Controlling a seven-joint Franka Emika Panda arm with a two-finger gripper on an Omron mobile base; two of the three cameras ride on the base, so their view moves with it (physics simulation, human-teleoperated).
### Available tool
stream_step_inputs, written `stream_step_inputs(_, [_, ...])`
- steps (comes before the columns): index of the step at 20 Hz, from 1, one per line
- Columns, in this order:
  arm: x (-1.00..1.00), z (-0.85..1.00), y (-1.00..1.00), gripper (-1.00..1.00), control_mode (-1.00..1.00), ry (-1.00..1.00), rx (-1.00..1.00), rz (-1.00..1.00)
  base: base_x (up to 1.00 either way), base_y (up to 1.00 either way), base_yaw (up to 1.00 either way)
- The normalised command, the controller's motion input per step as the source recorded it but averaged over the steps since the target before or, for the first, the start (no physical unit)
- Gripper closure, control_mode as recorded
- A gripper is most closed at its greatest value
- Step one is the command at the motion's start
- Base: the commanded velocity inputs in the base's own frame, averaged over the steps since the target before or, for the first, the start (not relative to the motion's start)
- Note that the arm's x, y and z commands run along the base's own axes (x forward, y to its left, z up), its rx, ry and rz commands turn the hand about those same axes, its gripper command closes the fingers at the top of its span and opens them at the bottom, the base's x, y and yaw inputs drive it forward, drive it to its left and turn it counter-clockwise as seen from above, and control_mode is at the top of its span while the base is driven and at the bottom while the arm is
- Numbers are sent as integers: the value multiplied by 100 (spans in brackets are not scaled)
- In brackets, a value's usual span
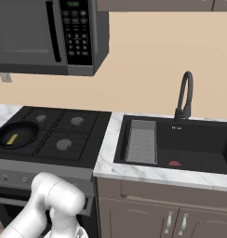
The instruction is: Pick up the butter stick and place it in the pan. Then turn on the burner for the pan.
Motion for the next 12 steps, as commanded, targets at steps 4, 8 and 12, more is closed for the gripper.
stream_step_inputs(4, [0, 0, 0, -100, -100, 0, 0, 0, 0, 0, 0])
stream_step_inputs(8, [1, 0, 0, -100, -100, 0, 0, 0, 0, 0, 0])
stream_step_inputs(12, [0, 0, 0, -100, -100, 0, 0, 0, 0, 0, 0])
